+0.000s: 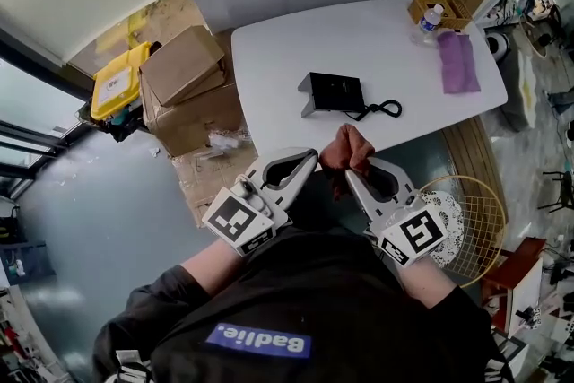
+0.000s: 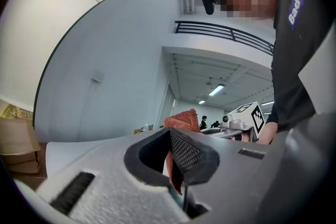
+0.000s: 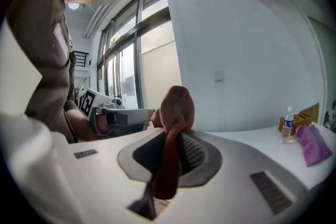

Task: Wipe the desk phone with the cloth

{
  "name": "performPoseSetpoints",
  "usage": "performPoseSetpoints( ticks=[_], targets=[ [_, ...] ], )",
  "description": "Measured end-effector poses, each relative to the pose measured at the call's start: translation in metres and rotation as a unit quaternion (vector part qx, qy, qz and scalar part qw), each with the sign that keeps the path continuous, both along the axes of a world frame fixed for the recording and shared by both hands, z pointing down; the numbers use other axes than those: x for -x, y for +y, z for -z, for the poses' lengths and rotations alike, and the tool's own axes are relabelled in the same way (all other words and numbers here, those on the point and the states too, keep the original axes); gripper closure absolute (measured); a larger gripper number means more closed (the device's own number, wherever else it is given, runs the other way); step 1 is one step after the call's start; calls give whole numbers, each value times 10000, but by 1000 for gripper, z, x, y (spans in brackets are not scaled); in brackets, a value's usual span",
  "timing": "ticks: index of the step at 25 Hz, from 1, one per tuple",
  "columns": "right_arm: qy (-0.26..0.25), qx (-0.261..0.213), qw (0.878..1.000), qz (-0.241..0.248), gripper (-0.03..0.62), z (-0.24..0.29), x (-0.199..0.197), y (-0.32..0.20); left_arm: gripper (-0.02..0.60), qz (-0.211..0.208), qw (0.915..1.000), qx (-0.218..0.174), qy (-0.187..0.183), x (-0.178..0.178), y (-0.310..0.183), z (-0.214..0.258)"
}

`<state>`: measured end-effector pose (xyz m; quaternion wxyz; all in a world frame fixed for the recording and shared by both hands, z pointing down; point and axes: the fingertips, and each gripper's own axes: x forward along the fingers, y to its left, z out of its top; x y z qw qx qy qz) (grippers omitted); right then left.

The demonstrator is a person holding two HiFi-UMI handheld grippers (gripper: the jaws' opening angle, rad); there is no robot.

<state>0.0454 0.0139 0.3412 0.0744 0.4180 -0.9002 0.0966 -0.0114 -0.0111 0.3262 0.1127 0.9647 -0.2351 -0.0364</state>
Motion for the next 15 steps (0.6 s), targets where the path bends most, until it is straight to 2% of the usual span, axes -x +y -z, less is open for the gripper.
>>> performPoseSetpoints(
  ticks=[6, 15],
  targets=[
    [-115, 124, 9995, 280, 525, -18, -9, -41, 575, 201, 9997, 87, -58, -10, -35, -11],
    [-222, 209, 9935, 1093, 525, -45, -44, -112, 575, 1143, 9929, 301, -153, -35, -97, -26]
  ],
)
